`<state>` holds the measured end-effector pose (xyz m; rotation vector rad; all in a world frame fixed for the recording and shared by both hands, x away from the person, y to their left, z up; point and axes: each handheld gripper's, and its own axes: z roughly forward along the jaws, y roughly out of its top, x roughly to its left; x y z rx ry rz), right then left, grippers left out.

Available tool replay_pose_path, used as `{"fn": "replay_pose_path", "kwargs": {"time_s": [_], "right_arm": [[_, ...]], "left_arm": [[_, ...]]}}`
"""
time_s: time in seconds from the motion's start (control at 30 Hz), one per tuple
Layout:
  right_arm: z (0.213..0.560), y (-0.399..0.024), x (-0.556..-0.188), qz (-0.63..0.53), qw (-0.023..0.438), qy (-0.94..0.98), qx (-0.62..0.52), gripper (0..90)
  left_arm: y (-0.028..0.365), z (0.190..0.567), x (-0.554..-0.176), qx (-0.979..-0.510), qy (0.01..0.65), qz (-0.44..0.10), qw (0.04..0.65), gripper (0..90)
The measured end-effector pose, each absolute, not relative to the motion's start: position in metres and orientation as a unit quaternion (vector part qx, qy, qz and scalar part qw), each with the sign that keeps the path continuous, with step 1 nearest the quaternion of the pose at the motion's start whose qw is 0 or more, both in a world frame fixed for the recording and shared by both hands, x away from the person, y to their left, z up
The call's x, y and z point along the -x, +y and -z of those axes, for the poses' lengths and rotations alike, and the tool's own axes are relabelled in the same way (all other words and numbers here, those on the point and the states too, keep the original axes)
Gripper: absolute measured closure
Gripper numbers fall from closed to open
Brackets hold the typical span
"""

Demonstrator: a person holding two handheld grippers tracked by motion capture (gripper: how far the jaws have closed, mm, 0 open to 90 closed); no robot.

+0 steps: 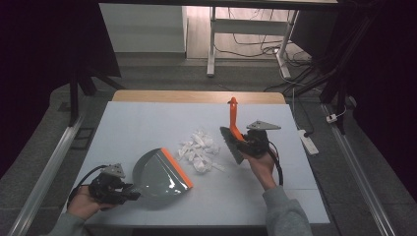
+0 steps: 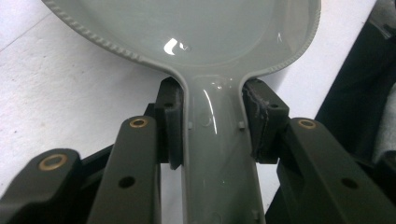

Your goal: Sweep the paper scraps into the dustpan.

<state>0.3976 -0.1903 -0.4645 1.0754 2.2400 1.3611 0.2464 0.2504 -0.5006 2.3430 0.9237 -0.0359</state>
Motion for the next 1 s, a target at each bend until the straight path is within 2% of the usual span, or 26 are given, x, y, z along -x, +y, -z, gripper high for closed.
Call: {"fn": "replay_pose_path", "kwargs": {"time_s": [0.47,1.0], "right_arm": [[0.464,-0.154,-0.431,-0.452,0.146,0.791,-0.385,70.2],[0.470,-0.133,-0.459,-0.407,0.151,0.809,-0.395,70.2]], "left_arm": [[0.254,0.506,-0.252,-0.875,0.366,0.024,0.315,61.7],[0.254,0.510,-0.256,-0.873,0.372,0.027,0.313,61.7]]}}
